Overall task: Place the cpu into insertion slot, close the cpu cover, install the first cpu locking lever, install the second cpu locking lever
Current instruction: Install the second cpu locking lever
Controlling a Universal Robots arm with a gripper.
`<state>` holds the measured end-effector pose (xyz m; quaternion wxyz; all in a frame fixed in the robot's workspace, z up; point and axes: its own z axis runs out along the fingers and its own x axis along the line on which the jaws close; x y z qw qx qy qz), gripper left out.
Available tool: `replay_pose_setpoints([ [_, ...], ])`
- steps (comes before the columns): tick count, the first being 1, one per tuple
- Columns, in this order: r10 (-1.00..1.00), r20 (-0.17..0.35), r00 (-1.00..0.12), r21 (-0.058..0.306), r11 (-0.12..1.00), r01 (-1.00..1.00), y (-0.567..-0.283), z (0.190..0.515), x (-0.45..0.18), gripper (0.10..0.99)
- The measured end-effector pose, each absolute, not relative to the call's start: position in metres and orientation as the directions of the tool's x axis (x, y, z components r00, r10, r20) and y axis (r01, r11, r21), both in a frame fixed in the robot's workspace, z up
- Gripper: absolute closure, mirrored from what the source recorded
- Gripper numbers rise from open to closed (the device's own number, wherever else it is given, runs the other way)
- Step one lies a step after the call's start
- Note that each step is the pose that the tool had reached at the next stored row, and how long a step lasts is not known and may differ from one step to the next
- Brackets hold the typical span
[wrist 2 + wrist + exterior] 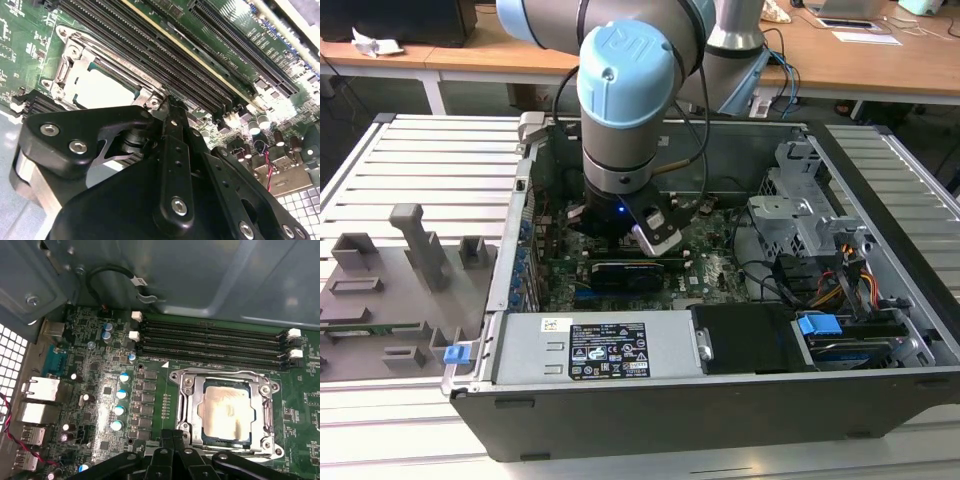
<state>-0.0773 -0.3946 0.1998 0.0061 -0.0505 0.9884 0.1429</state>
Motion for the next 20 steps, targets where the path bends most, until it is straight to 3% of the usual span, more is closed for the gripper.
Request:
replay_pose_setpoints([
  [12,-0.098,-0.028,-0.995,0.292,0.951,-0.102,-0.399,0.196,-0.079,0.976],
  [20,-0.098,-0.028,-0.995,0.300,0.949,-0.102,-0.399,0.211,-0.079,0.976],
])
